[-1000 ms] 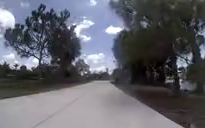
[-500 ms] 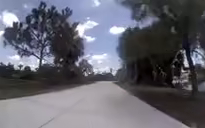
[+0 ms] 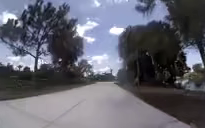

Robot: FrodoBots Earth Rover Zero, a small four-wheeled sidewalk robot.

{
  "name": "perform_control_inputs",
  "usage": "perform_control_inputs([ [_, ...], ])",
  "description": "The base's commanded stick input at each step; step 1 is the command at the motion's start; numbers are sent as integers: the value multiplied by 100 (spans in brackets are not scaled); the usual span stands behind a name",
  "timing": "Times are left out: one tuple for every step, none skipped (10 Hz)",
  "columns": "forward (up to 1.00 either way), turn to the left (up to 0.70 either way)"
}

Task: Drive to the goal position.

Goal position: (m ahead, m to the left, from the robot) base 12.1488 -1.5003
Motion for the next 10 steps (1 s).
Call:
perform_control_inputs([
  [85, 0],
  [85, 0],
  [85, 0],
  [85, 0],
  [85, 0],
  [85, 0],
  [85, 0],
  [85, 0],
  [85, 0],
  [85, 0],
])
